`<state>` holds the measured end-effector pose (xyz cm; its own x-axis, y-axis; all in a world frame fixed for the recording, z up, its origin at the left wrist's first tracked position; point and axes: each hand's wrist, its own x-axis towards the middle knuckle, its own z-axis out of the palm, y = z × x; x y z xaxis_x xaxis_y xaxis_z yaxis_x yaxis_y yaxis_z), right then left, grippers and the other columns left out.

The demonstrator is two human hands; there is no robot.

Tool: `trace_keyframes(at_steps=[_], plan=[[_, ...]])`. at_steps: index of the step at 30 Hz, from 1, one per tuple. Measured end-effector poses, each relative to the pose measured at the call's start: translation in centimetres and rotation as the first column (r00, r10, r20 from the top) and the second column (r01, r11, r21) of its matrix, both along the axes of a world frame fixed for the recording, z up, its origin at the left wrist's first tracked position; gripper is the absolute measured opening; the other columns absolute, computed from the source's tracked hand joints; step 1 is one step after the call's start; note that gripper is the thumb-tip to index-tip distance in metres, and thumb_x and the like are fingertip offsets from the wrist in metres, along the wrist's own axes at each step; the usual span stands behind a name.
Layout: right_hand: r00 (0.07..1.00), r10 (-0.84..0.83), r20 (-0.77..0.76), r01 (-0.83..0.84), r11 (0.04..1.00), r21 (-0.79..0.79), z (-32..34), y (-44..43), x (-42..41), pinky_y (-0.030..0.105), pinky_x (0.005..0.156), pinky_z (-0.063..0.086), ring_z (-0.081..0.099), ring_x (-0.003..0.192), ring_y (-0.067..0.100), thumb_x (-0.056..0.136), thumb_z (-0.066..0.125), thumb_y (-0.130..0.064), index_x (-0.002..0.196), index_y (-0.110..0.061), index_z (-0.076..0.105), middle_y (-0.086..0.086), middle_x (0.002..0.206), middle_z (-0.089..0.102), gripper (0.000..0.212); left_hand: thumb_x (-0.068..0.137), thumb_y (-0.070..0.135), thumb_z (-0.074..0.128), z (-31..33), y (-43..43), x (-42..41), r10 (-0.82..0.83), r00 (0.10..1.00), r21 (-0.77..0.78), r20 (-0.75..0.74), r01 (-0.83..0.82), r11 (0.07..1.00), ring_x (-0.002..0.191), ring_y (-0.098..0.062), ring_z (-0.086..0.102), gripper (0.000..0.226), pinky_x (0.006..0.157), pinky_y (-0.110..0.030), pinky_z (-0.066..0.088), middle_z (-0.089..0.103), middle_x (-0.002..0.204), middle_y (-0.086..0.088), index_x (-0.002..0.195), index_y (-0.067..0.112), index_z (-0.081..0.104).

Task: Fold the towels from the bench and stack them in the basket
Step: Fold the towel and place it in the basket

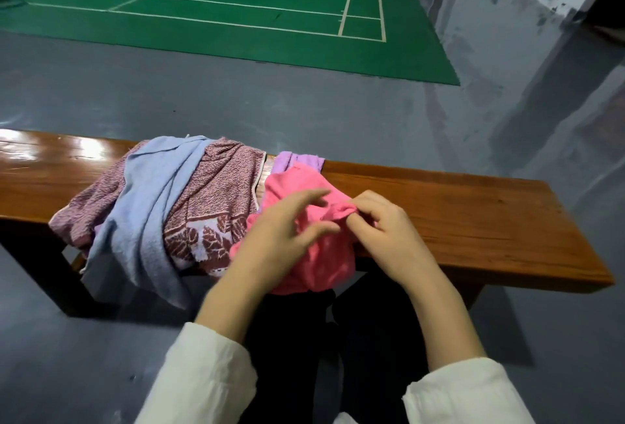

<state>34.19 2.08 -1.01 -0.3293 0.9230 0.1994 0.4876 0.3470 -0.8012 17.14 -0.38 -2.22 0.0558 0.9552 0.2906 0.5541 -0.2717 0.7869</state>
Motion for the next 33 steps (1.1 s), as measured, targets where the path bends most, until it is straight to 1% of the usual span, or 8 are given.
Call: trace_keyframes(at_steps=[3,5,7,11,18,25,29,33], plan=[[0.999,0.0,0.041,0.002,0.998,-0.067,-0.1,-0.1,0.3,0.036,0.07,0.045,0.058,0.079,0.015,0.089,0.054,-0.012,0.088,-0.014,0.069,-0.001,0.082,0.065,0.015,0.085,0.038,0.06,-0.7,0.3,0.9,-0.006,0.992,0.085,-0.13,0.017,0.996,0.067,0.01,0.052,0.027,0.072,-0.032,0.05,0.067,0.087,0.007,0.105,0.021,0.067],[0.995,-0.057,0.087,0.064,0.995,-0.079,-0.1,-0.3,1.2,0.029,0.076,0.046,0.06,0.084,0.011,0.085,0.055,-0.012,0.1,-0.022,0.065,-0.005,0.092,0.068,0.02,0.085,0.048,0.048,-0.8,0.5,0.0,0.055,0.983,0.075,-0.176,-0.043,0.996,0.069,-0.006,0.06,0.033,0.068,-0.038,0.05,0.069,0.08,0.004,0.094,0.023,0.066],[0.983,-0.14,0.118,0.146,0.988,-0.044,-0.3,-0.3,2.1,0.024,0.07,0.043,0.057,0.076,0.002,0.083,0.056,-0.009,0.098,-0.025,0.058,-0.01,0.086,0.064,0.022,0.084,0.054,0.044,-0.8,0.5,-0.9,0.049,0.982,0.037,-0.183,-0.043,0.998,0.076,-0.016,0.064,0.036,0.069,-0.036,0.049,0.07,0.081,0.003,0.09,0.025,0.065],[0.959,-0.277,0.062,0.276,0.961,0.021,0.0,0.0,3.3,0.018,0.053,0.044,0.058,0.058,0.003,0.084,0.055,-0.003,0.083,-0.016,0.057,-0.002,0.071,0.063,0.013,0.092,0.031,0.06,-0.6,0.5,-4.0,0.127,0.989,0.015,-0.073,-0.127,0.992,0.068,-0.002,0.056,0.014,0.066,-0.018,0.04,0.066,0.072,0.008,0.082,0.023,0.064],[0.949,-0.31,0.06,0.309,0.951,0.019,-0.9,1.0,3.3,0.021,0.06,0.047,0.061,0.063,0.007,0.087,0.055,-0.008,0.089,-0.021,0.066,-0.005,0.068,0.066,0.018,0.092,0.025,0.06,-0.9,0.8,-7.0,0.25,0.968,-0.041,-0.019,-0.25,0.967,0.067,0.001,0.053,0.019,0.066,-0.019,0.04,0.062,0.068,0.01,0.073,0.027,0.061],[0.889,-0.449,0.088,0.451,0.893,-0.005,-2.9,1.4,4.3,0.004,0.055,0.04,0.057,0.072,0.001,0.094,0.054,-0.014,0.098,-0.016,0.066,-0.002,0.085,0.065,0.013,0.091,0.026,0.062,-1.6,1.1,-7.7,0.332,0.943,-0.083,-0.033,-0.333,0.939,0.079,-0.015,0.059,0.011,0.074,-0.031,0.044,0.066,0.077,0.003,0.081,0.024,0.066],[0.863,-0.49,-0.126,0.488,0.872,-0.044,-3.3,1.2,4.2,0.005,0.061,0.042,0.06,0.08,0.008,0.095,0.056,-0.022,0.092,-0.013,0.066,-0.003,0.085,0.066,0.014,0.092,0.028,0.06,-1.9,1.3,-7.5,0.382,0.922,-0.116,-0.055,-0.386,0.915,0.083,-0.022,0.061,0.01,0.072,-0.03,0.041,0.064,0.078,0.002,0.084,0.023,0.065],[0.849,-0.387,-0.359,0.368,0.922,-0.125,-3.0,0.9,2.1,0.021,0.06,0.048,0.059,0.071,0.007,0.096,0.054,-0.012,0.092,-0.01,0.063,-0.002,0.078,0.064,0.009,0.093,0.038,0.055,-1.0,1.2,-5.5,0.485,0.873,-0.228,0.056,-0.462,0.857,0.096,-0.022,0.053,0.042,0.087,-0.031,0.041,0.054,0.115,-0.011,0.131,0.023,0.044]])
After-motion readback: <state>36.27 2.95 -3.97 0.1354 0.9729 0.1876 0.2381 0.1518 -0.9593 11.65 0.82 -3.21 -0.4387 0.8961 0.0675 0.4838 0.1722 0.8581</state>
